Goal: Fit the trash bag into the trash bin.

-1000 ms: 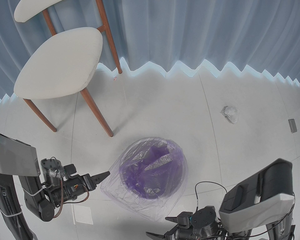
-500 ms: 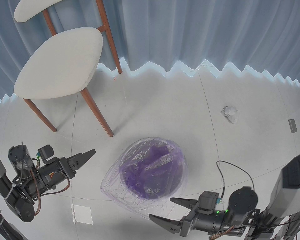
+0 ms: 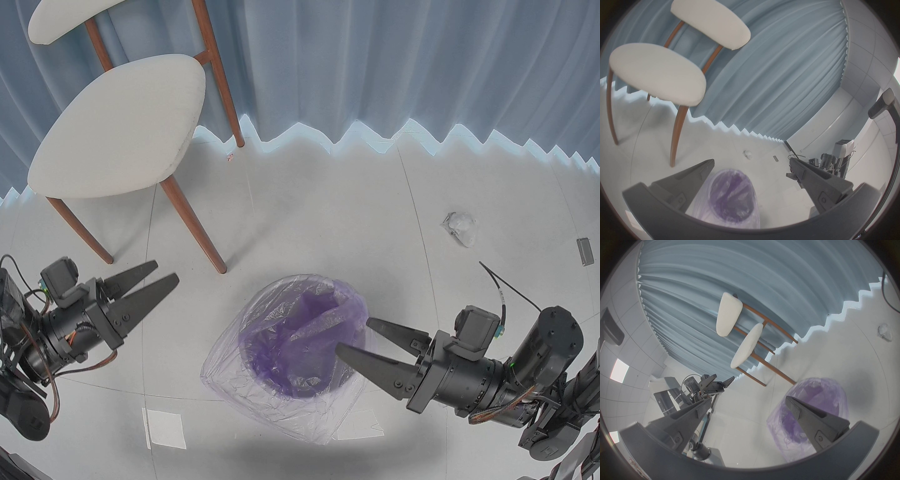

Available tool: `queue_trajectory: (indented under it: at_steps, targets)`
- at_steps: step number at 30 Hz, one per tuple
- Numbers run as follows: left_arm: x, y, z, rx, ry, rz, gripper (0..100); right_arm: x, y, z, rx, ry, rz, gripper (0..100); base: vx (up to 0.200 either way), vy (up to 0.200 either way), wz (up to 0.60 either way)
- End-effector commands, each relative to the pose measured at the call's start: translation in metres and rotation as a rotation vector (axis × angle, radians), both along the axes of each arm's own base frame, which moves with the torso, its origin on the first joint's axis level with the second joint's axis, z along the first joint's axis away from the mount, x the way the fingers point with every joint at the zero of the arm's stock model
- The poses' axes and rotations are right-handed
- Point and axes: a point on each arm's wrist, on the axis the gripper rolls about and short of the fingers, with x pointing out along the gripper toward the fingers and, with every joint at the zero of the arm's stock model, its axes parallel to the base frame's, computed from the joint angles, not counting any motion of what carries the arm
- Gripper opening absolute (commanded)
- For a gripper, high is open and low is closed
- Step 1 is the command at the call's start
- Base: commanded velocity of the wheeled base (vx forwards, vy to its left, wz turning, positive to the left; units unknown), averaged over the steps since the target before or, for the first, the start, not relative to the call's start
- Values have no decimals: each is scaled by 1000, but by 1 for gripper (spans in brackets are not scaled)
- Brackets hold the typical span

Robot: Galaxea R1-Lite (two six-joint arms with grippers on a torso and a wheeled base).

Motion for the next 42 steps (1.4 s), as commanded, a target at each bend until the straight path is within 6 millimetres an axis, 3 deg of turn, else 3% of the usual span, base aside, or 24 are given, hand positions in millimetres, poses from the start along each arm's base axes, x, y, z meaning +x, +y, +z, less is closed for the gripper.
queue_trajectory:
  at_steps: [1,6,10,15,27,30,36,42]
  targets:
    - [37,-6,31,-25,-96,14,100,16,1,14,58,-52,-42,100,0,0,0]
    - [51,-16,48,-121,-18,105,100,23,-11,13,81,-13,-88,100,0,0,0]
    - [54,-21,48,-147,-2,142,100,28,-14,9,68,1,-110,100,0,0,0]
    - [74,-23,35,-194,78,180,100,34,-12,-5,31,38,-120,100,0,0,0]
    - [78,-30,12,-244,248,85,100,42,-15,-14,8,63,-153,100,0,0,0]
    - [77,-32,4,-225,277,64,100,42,-14,-16,1,64,-150,100,0,0,0]
    - [97,-41,-38,-182,396,45,100,40,-15,-16,-2,62,-149,100,0,0,0]
    - [110,-44,-67,-188,372,45,100,39,-16,-14,-1,57,-149,100,0,0,0]
